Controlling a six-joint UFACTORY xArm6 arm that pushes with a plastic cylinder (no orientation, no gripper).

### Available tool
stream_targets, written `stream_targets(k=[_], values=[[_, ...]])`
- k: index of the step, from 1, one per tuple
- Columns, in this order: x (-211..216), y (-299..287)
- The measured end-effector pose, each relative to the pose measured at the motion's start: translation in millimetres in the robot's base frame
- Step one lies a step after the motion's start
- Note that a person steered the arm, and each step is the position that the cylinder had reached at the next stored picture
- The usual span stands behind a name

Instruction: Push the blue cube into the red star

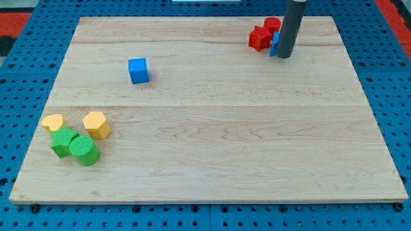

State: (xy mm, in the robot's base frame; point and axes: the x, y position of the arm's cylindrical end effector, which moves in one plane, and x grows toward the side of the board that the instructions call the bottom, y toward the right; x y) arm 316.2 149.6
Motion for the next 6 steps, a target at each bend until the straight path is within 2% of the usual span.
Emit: stream_targets(k=[1, 2, 3, 4, 5, 6], values=[[66.3, -64.0], [116.1, -152.2], [123.3, -281.1], [97.6, -340.1], [33.3, -282.5], [19.2, -215.4]])
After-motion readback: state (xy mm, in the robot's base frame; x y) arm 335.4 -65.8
